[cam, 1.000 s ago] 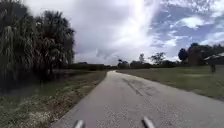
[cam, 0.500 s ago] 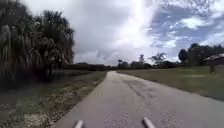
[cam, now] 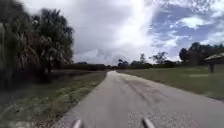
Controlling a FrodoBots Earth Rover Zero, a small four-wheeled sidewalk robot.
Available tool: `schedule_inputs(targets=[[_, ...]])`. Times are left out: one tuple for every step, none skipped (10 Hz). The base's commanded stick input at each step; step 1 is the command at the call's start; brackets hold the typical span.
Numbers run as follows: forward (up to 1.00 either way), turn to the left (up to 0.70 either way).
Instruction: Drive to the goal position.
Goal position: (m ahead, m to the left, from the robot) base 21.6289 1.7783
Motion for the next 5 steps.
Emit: schedule_inputs(targets=[[0.70, 0.00], [0.70, 0.00], [0.70, 0.00], [0.70, 0.00], [0.70, 0.00]])
